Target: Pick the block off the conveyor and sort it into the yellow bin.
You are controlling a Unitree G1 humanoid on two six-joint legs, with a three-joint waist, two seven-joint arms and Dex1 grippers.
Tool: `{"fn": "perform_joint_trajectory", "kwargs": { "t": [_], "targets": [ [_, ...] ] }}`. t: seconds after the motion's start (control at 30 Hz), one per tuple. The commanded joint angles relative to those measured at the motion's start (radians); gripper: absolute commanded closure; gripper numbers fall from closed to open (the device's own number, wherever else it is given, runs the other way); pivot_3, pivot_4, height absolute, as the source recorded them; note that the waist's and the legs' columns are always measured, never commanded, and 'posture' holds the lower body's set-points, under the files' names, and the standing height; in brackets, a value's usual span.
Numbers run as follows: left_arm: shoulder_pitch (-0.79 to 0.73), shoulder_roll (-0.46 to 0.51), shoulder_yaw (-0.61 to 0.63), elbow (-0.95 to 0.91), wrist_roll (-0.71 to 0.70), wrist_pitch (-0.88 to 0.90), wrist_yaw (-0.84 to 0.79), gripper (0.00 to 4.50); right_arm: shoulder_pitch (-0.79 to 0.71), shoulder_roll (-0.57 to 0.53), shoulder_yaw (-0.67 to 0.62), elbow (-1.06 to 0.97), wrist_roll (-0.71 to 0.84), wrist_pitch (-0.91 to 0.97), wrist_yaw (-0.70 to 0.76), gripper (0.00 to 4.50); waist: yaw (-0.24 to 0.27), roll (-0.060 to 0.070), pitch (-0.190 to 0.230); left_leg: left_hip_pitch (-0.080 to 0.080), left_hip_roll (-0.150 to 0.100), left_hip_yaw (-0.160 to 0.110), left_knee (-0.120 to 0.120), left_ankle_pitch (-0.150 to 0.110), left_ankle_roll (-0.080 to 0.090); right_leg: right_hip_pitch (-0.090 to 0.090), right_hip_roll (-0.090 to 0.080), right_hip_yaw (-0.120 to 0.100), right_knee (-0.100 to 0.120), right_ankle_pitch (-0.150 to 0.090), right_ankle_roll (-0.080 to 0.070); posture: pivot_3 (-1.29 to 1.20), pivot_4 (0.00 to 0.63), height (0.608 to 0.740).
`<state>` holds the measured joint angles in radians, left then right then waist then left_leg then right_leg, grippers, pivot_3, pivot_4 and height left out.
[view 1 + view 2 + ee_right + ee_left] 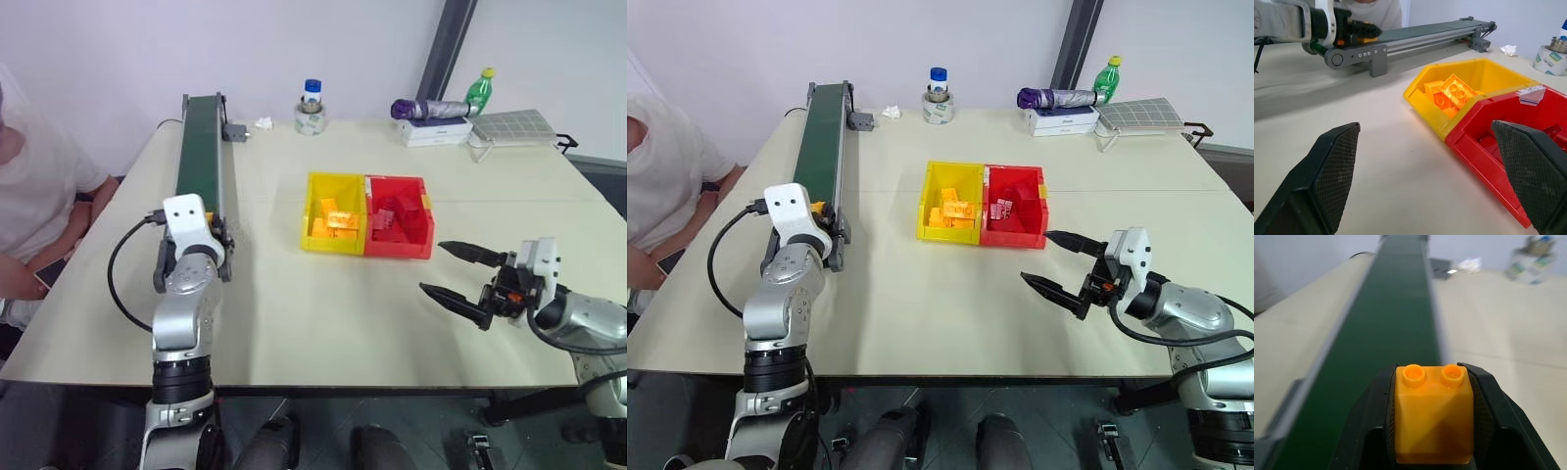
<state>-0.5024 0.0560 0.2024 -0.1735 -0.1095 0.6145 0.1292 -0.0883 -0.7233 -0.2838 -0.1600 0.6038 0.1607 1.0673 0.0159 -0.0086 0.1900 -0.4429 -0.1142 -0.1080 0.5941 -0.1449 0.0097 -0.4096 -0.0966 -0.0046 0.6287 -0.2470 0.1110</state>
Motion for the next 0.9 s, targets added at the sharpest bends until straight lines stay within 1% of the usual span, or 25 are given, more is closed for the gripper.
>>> {"fn": "perform_joint_trajectory", "kwargs": {
  "t": [0.03, 0.1, 0.17, 0.3, 0.4, 0.5, 0.57, 0.6, 0.63, 0.67, 0.7, 0.73, 0.83, 0.9],
  "targets": [
    [-0.105, -0.004, -0.072, -0.008, -0.008, -0.078, -0.058, 3.17, -0.033, 0.018, -0.04, -0.022, 0.043, 0.004, -0.026, 0.0, 0.002, -0.001, 0.001, 0.0, 0.0, 0.0, 0.0, 0.0, 0.0, 0.0, 0.0, 0.0, 0.0, 0.0, 0.0, 0.0, 0.15, 0.74],
    [-0.149, -0.014, -0.101, 0.039, -0.007, -0.108, -0.087, 3.17, -0.041, 0.024, -0.042, -0.026, 0.048, 0.009, -0.037, 0.0, 0.006, -0.001, 0.001, 0.0, 0.0, 0.0, 0.001, 0.0, 0.0, 0.0, 0.0, 0.0, 0.0, 0.0, 0.0, 0.0, 0.15, 0.74],
    [-0.215, -0.047, -0.115, 0.125, -0.013, -0.134, -0.094, 3.17, -0.037, 0.025, -0.037, -0.029, 0.032, 0.002, -0.041, 0.0, 0.013, -0.001, 0.0, 0.0, 0.0, 0.0, 0.002, 0.0, 0.0, 0.001, 0.0, -0.001, 0.0, 0.0, 0.0, 0.0, 0.15, 0.74],
    [-0.362, -0.116, -0.161, 0.382, -0.015, -0.266, -0.155, 3.17, -0.018, 0.028, -0.038, -0.046, 0.023, -0.002, -0.056, 0.0, 0.025, -0.001, 0.0, 0.0, 0.0, 0.0, 0.001, 0.0, 0.0, 0.001, 0.0, -0.001, -0.001, 0.0, 0.001, 0.0, 0.15, 0.74],
    [-0.456, -0.156, -0.145, 0.589, -0.03, -0.351, -0.18, 3.17, 0.001, 0.03, -0.047, -0.07, 0.022, 0.001, -0.075, 0.0, 0.026, -0.001, 0.001, -0.001, 0.0, 0.0, 0.002, 0.0, 0.0, 0.001, 0.0, -0.001, -0.001, 0.001, 0.002, 0.0, 0.15, 0.74],
    [-0.539, -0.174, -0.139, 0.77, -0.012, -0.458, -0.174, 3.17, 0.026, 0.031, -0.056, -0.092, 0.022, 0.001, -0.09, 0.0, 0.023, -0.002, 0.001, -0.001, -0.001, 0.001, 0.002, 0.0, 0.001, 0.001, 0.0, -0.001, -0.002, 0.002, 0.004, 0.0, 0.15, 0.74],
    [-0.589, -0.187, -0.119, 0.875, -0.03, -0.502, -0.185, 2.14, 0.041, 0.033, -0.061, -0.107, 0.022, 0.002, -0.101, 0.0, 0.022, -0.002, 0.001, -0.001, 0.0, 0.001, 0.001, 0.0, 0.001, 0.001, 0.0, -0.001, -0.002, 0.002, 0.005, 0.0, 0.15, 0.74],
    [-0.61, -0.191, -0.111, 0.914, -0.043, -0.534, -0.204, 1.82, 0.049, 0.034, -0.062, -0.115, 0.021, 0.002, -0.106, 0.0, 0.022, -0.002, 0.001, -0.001, 0.0, 0.001, 0.001, 0.0, 0.001, 0.001, 0.0, -0.001, -0.002, 0.002, 0.005, 0.0, 0.15, 0.74],
    [-0.627, -0.194, -0.104, 0.944, -0.051, -0.563, -0.219, 1.3, 0.056, 0.034, -0.063, -0.121, 0.02, 0.001, -0.11, 0.0, 0.022, -0.002, 0.001, -0.001, 0.0, 0.001, 0.001, 0.0, 0.001, 0.001, 0.0, -0.001, -0.002, 0.002, 0.005, 0.0, 0.15, 0.74],
    [-0.637, -0.2, -0.092, 0.957, -0.073, -0.582, -0.244, 0.92, 0.061, 0.035, -0.064, -0.126, 0.02, 0.002, -0.113, 0.0, 0.022, -0.002, 0.001, -0.001, 0.0, 0.001, 0.001, 0.0, 0.001, 0.001, 0.0, -0.001, -0.002, 0.002, 0.005, 0.0, 0.15, 0.74],
    [-0.641, -0.205, -0.08, 0.951, -0.099, -0.575, -0.274, 0.32, 0.067, 0.034, -0.066, -0.131, 0.021, 0.002, -0.117, 0.0, 0.022, -0.002, 0.001, -0.001, 0.0, 0.001, 0.001, 0.0, 0.001, 0.001, 0.0, -0.001, -0.002, 0.002, 0.005, 0.0, 0.15, 0.74],
    [-0.637, -0.2, -0.084, 0.939, -0.102, -0.577, -0.294, 0.03, 0.072, 0.034, -0.069, -0.134, 0.022, 0.002, -0.119, 0.0, 0.023, -0.002, 0.001, -0.001, 0.0, 0.001, 0.001, 0.0, 0.001, 0.001, 0.0, -0.001, -0.002, 0.002, 0.005, 0.0, 0.15, 0.74],
    [-0.581, -0.164, -0.1, 0.838, -0.093, -0.583, -0.329, 0.03, 0.075, 0.033, -0.068, -0.13, 0.019, -0.003, -0.124, 0.0, 0.021, -0.002, 0.001, -0.001, 0.0, 0.001, 0.001, 0.0, 0.001, 0.0, 0.0, -0.001, -0.002, 0.002, 0.005, 0.0, 0.15, 0.74],
    [-0.525, -0.131, -0.102, 0.739, -0.107, -0.536, -0.359, 0.03, 0.065, 0.034, -0.064, -0.124, 0.015, -0.009, -0.126, 0.0, 0.018, -0.002, 0.001, -0.001, 0.0, 0.001, 0.001, 0.0, 0.001, 0.0, 0.0, -0.001, -0.001, 0.002, 0.005, 0.0, 0.15, 0.74]
  ]
}}
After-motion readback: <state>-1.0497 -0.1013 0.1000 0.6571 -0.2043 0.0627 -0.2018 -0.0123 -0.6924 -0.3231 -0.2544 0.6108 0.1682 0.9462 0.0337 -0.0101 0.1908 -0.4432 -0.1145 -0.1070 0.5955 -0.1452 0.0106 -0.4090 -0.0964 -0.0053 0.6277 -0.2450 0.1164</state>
